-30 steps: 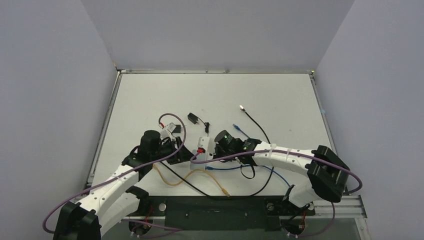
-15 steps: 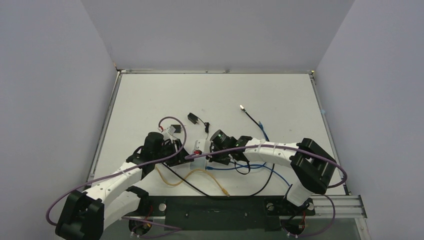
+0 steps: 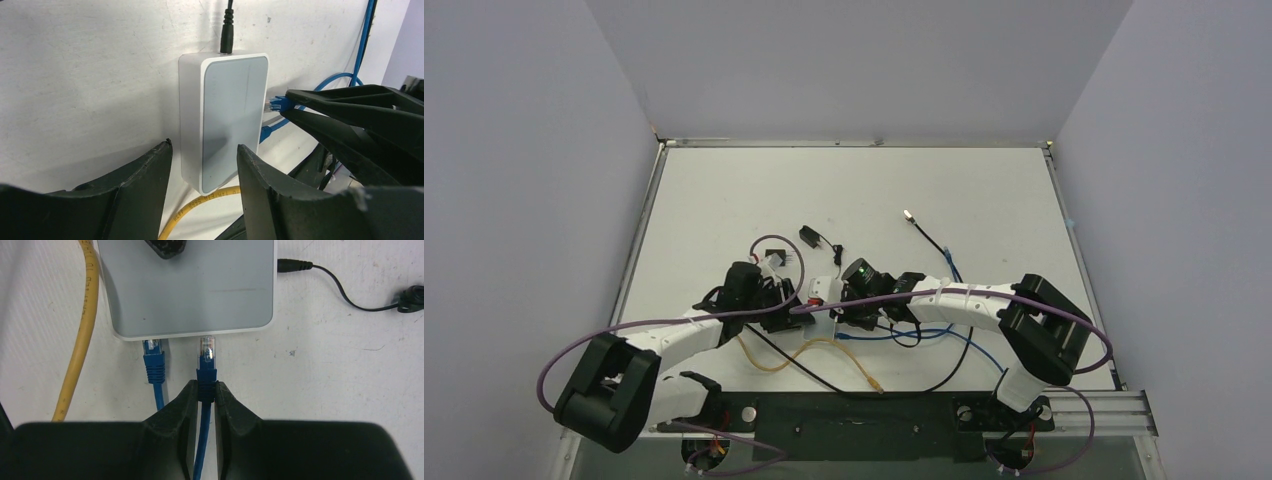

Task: Insert the plug into the switch port
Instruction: Insert the connector into the switch port.

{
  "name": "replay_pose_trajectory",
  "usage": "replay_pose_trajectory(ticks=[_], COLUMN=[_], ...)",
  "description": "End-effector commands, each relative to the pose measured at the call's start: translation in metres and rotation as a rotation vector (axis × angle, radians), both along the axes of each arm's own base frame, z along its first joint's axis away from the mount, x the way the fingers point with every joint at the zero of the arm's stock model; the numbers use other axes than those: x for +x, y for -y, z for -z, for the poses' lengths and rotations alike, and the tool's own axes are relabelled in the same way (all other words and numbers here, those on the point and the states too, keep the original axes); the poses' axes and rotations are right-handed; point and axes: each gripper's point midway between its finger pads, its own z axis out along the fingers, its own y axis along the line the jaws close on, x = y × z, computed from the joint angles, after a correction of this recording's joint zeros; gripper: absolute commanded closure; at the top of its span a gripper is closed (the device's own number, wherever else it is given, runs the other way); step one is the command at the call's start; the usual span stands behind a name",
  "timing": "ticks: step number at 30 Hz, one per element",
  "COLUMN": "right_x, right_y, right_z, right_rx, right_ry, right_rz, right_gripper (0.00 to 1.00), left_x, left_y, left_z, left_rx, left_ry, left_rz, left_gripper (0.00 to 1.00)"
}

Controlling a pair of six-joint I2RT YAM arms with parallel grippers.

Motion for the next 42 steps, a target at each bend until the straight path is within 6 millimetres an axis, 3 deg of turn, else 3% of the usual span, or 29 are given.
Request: replay_pose_trajectory(ticks=[1,24,42], right_x=[0.004,-0.002,-0.005], right_y=[-0.021,-0.022,-0.040], right_z=[-0.012,-0.003,-0.011], right_rx=[0.101,0.127,0.242], right_ry=[0.003,-0.044,-0.084], right_rz=[-0.011,0.009,0.037], right_gripper=[1.00,1.00,1.00], left_x=[0.023,0.029,0.014], left_y=[0.014,0.021,0.025], left_z=[-0.018,-0.015,-0.010], left_rx=[-0.056,-0.077,-0.089], left_ry=[0.087,0.074,0.053], left_rz=[0.027,0.034,0.076], left_gripper=[0.52,0.58,0.60])
